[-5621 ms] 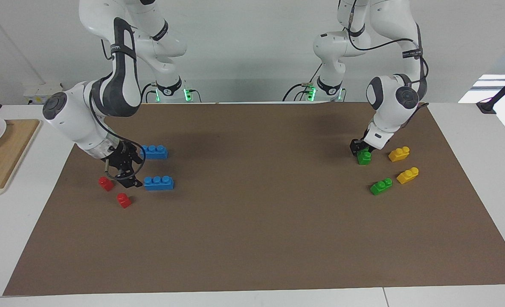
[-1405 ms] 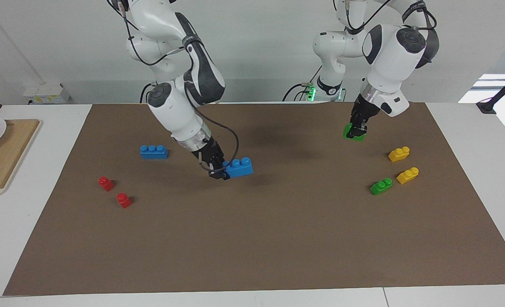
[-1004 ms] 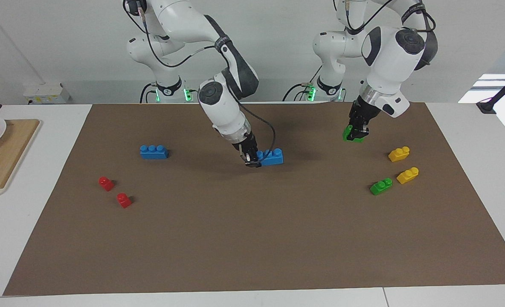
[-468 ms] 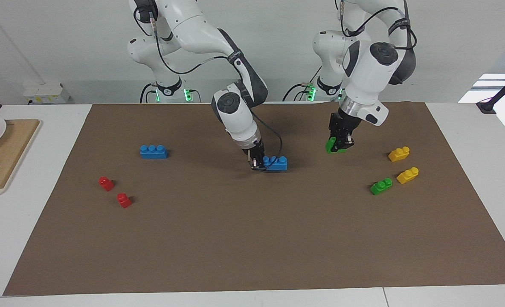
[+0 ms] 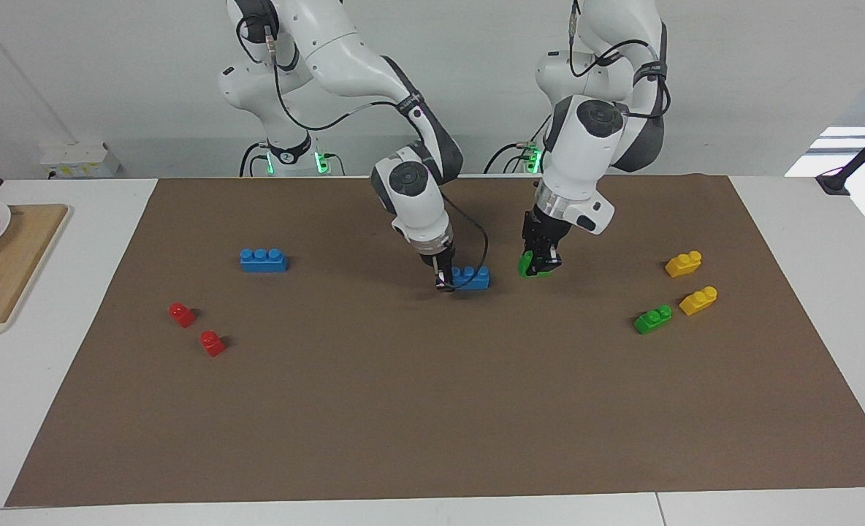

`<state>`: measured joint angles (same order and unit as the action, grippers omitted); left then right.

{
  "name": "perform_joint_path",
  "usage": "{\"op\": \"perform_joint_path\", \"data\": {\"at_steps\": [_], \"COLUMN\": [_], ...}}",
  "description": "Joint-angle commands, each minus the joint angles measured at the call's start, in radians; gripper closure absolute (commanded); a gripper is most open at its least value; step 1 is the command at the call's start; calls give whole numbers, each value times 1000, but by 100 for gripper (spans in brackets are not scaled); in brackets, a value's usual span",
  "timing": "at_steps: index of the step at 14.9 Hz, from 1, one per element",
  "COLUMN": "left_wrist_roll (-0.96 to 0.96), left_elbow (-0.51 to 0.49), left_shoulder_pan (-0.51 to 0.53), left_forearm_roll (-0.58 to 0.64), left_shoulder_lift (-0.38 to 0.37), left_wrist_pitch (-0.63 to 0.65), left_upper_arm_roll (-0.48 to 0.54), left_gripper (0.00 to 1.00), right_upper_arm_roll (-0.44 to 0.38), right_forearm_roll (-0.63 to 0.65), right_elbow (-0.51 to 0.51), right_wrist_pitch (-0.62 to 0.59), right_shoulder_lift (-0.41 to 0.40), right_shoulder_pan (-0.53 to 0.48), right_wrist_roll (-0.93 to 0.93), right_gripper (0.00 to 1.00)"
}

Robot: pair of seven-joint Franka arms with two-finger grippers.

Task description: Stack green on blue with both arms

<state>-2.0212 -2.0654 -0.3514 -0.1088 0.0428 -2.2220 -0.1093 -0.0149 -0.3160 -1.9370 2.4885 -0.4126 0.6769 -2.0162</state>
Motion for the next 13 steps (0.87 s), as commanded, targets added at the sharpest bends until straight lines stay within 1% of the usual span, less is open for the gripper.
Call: {"op": "perform_joint_path", "data": {"at_steps": [1,2,6,12,13], "left_wrist_roll": [-66,-80,-93,-93,-93], "left_elbow": [11,13,13,11,11], "left_shoulder_pan": [-60,-66,-121,-166,-178], "left_forearm_roll": [23,29,29,31,35], "left_shoulder_lift": [43,58,74,111,126], "left_wrist_pitch": [-22,-30,-63,-94,-96], "left_upper_arm_roll": [13,13,13,13,13], "left_gripper": [100,100,100,100,100], "right_upper_arm_roll": [-8,-8,-8,-8,-8], "right_forearm_roll": [40,40,40,40,40], "right_elbow": [-43,-45,-79,-80,-80], "right_wrist_pitch": [53,55,111,116,118], "right_shoulder_lift": [1,1,1,1,1], "right_shoulder_pan": [4,3,0,-5,-5], "right_wrist_roll": [-26,-26,-24,-24,-22], "right_gripper": [100,100,100,100,100]}}
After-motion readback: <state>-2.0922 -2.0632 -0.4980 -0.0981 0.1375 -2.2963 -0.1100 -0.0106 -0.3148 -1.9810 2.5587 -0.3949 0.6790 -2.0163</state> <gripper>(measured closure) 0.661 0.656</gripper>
